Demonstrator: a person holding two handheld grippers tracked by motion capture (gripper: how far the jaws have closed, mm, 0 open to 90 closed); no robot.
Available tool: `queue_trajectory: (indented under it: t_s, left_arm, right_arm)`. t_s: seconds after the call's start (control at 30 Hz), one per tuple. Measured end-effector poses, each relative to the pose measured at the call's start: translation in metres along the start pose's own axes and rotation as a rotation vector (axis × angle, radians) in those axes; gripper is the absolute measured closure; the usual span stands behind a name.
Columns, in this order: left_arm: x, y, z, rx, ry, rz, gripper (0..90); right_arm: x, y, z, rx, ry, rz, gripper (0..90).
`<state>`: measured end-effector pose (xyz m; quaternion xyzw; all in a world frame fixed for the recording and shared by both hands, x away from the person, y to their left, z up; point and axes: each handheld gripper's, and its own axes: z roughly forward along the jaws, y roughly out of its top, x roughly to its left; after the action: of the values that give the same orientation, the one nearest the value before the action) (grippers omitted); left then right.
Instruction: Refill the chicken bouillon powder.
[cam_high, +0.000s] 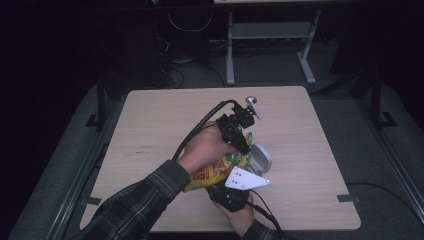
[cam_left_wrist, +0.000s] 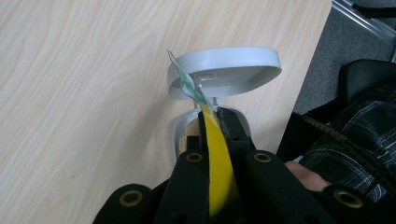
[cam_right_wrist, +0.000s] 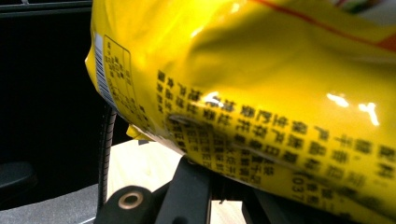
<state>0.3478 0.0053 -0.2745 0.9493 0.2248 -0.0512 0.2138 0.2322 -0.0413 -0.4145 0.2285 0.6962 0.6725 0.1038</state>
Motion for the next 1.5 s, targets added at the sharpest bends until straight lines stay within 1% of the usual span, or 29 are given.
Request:
queue_trajectory:
  t_s: [0.17,0.27,0.4,0.57,1.5]
  left_arm:
    - [0.0008,0.0004,0.0001,0.003,-0.002,-0.005,89.9]
    - [0.0011,0.0018,0.0007,0.011,-0.001,0.001,89.9]
    - [0.0003,0.0027,0.0015,0.010,0.002,-0.006,90.0]
    - [0.0001,0.0041,0.0013,0.019,0.004,-0.001,89.9]
    - [-0.0007,0.0046,0.0002,0.016,0.011,0.002,89.9]
  right_arm:
    - [0.0000,0.0000,0.0002,-0.001,0.005,-0.002,90.0]
    - [-0.0008,0.0001,-0.0003,-0.001,0.004,0.001,90.0]
    - [-0.0017,0.0003,-0.0007,-0.005,0.007,0.005,90.0]
    - [-0.0023,0.0010,-0.0015,-0.007,0.010,0.006,90.0]
    - [-0.0022,0.0024,-0.0019,-0.007,0.009,0.001,90.0]
